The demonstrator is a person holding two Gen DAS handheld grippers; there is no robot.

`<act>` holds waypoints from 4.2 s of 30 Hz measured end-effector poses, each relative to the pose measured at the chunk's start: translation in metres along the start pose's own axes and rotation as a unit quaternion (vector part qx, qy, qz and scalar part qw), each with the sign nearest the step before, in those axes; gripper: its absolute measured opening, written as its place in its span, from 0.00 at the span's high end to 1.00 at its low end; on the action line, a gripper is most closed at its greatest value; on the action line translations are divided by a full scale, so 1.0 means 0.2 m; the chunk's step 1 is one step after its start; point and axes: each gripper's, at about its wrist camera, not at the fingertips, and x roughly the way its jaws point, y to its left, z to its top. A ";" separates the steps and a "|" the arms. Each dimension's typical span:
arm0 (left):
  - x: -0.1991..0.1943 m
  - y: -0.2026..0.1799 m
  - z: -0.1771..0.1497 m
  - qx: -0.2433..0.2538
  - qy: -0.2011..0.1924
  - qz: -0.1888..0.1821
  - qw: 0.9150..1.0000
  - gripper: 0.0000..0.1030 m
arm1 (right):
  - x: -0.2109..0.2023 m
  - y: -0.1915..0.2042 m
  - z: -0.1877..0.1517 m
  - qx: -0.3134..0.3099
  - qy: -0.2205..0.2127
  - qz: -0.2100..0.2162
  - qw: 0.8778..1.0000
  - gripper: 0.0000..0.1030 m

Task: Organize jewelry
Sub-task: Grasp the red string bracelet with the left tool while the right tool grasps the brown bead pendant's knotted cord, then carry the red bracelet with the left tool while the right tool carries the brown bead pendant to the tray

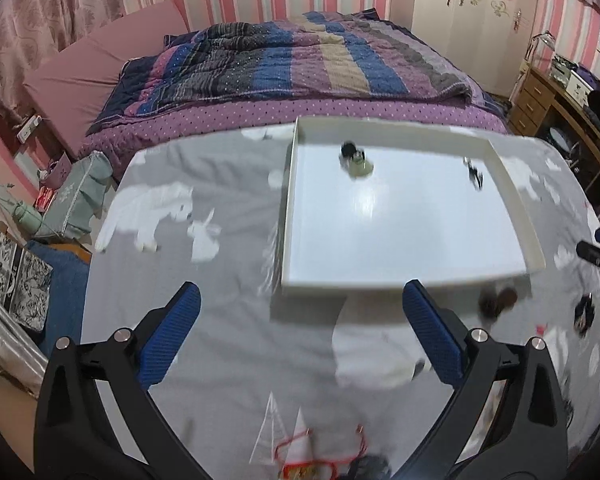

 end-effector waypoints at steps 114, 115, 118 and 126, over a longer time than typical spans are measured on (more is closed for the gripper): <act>-0.02 -0.31 0.30 0.018 -0.052 -0.136 0.989 1.00 | 0.09 0.31 0.17 -0.031 -0.017 0.097 0.995 0.99; -0.02 -0.33 0.30 0.021 -0.054 -0.136 0.989 1.00 | 0.09 0.31 0.16 -0.034 -0.010 0.104 0.994 0.97; -0.02 -0.34 0.29 0.024 -0.052 -0.136 0.989 1.00 | 0.12 0.34 0.07 -0.044 0.018 0.122 0.991 0.95; -0.03 -0.26 0.18 0.018 -0.036 -0.119 0.992 1.00 | 0.17 0.37 -0.21 -0.050 0.065 0.122 0.989 0.56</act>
